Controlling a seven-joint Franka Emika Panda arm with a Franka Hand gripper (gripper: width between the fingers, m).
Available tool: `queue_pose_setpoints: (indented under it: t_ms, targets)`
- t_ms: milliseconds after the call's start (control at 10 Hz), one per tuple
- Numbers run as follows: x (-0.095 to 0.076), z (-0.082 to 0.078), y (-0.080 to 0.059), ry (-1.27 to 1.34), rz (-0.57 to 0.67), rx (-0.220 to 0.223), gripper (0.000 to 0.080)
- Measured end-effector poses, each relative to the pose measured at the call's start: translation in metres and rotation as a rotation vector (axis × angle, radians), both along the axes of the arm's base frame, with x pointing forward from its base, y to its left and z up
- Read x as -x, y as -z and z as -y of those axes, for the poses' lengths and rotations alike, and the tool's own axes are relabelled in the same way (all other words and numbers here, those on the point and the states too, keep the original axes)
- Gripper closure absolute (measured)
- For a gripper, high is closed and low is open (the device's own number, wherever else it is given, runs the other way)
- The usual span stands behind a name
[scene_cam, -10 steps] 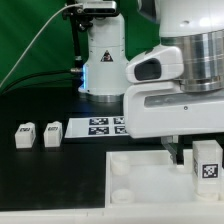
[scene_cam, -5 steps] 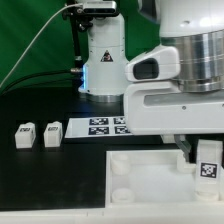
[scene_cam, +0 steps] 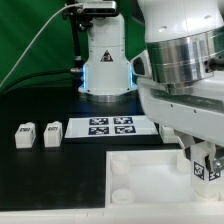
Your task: Assemble one leg
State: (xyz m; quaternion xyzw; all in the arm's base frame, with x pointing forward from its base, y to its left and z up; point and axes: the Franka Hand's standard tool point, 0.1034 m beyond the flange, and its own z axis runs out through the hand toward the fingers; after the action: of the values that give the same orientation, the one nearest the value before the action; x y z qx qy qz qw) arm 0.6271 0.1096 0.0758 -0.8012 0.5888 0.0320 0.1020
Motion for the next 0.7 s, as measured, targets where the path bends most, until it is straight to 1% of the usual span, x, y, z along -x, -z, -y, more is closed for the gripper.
queue_pose_setpoints:
  t_ms: [200,400,500,600,700]
  targets:
    - [-0.0008,-0.0093,-0.0001,0.326,-0.048,-0.072,0.0496]
    - [-0.0004,-0.0100,0.0001,0.318,-0.047,-0.072,0.0496]
    - [-0.0003,-0.0103,0.0003,0.294,-0.042,-0.071,0.0419]
    - [0.0000,-0.0098,0.0006,0.242,-0.033,-0.063,0.0257]
    - [0.0006,-0.0080,0.0007,-0.013,0.011,-0.031,0.0257]
